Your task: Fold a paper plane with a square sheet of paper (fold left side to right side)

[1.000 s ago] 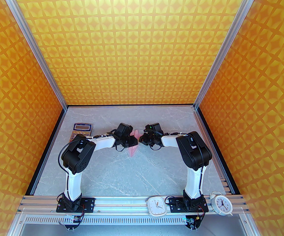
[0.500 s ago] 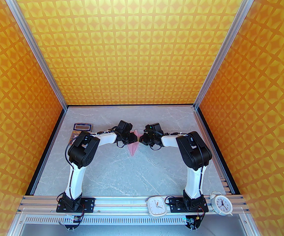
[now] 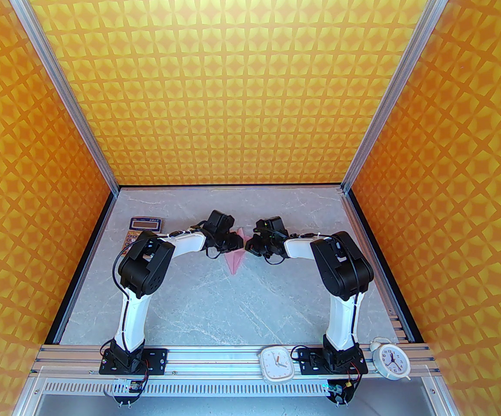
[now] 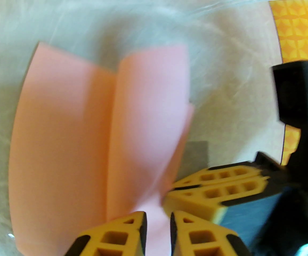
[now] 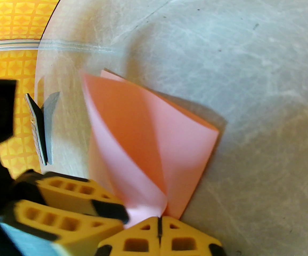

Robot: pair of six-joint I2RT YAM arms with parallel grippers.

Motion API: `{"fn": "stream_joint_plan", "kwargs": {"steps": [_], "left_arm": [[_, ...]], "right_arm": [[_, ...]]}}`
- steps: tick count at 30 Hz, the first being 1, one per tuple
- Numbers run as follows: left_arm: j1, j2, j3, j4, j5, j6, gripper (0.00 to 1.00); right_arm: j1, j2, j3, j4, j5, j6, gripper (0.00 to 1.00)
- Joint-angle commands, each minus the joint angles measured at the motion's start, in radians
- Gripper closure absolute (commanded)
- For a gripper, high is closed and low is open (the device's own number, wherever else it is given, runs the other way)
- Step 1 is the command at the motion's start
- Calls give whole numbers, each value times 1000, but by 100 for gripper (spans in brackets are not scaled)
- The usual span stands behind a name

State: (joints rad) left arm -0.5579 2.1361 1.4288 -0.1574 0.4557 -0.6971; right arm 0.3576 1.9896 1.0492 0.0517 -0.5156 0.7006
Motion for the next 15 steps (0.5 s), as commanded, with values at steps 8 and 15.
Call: {"fn": "stream_joint_plan", "kwargs": {"steps": [8,15], "left_arm": [[16,82,145,-65,34,56,79],[16,111,134,-80,33,77,81]], "right_arm": [[1,34,5,-43,28,-27,100],[0,44,20,-49,30,-30,100]]}}
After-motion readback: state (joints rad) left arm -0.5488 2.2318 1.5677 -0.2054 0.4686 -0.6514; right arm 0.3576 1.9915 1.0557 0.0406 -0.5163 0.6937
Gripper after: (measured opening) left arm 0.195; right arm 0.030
